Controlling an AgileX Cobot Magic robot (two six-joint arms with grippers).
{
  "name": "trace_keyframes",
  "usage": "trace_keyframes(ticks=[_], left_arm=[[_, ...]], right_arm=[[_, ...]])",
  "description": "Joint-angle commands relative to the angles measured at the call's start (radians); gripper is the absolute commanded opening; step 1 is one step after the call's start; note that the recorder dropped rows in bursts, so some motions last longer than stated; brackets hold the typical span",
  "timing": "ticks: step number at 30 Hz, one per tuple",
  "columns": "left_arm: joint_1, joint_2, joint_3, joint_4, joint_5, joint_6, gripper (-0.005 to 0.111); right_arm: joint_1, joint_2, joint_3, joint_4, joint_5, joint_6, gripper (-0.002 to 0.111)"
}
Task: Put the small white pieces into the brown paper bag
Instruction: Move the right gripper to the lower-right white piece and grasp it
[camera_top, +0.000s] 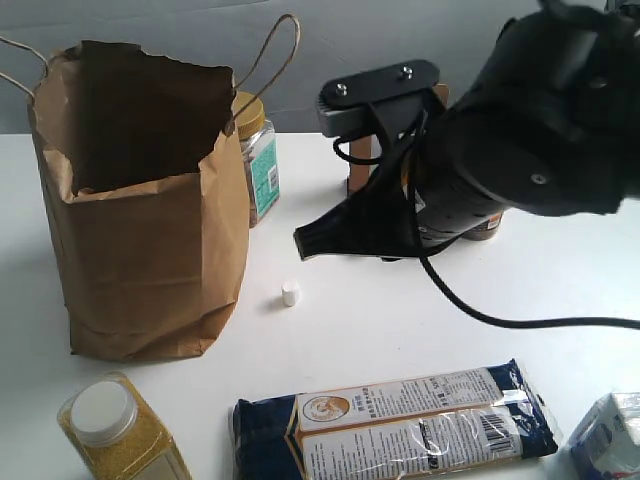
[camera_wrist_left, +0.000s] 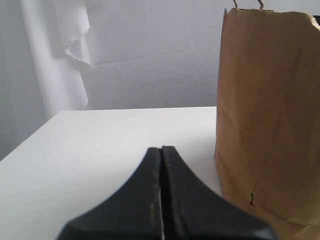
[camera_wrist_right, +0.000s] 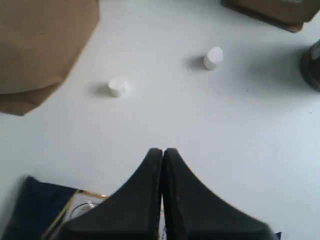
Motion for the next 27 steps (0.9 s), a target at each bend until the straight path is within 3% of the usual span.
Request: trace_keyframes(ticks=[1, 4, 11, 13, 27], left_arm=[[-0.008, -0.003, 0.004, 0.004, -0.003, -0.004, 0.0], [-0.008, -0.003, 0.004, 0.004, -0.003, -0.004, 0.0], [-0.008, -0.003, 0.004, 0.004, -0.003, -0.004, 0.0], [-0.008, -0.003, 0.004, 0.004, -0.003, -0.004, 0.0], [-0.008, -0.003, 0.004, 0.004, -0.003, -0.004, 0.0]], right_arm=[[-0.098, 0.094, 0.011, 0.003, -0.102, -0.057, 0.001], [-0.15, 0.155, 0.011, 0.004, -0.162, -0.074, 0.012], [-0.227, 0.28, 0.011, 0.004, -0.344, -0.102, 0.061], [-0.244, 0.312, 0.005, 0.003, -0.389, -0.102, 0.067], [-0.29, 0.551, -0.197, -0.006, -0.445, -0.102, 0.065]])
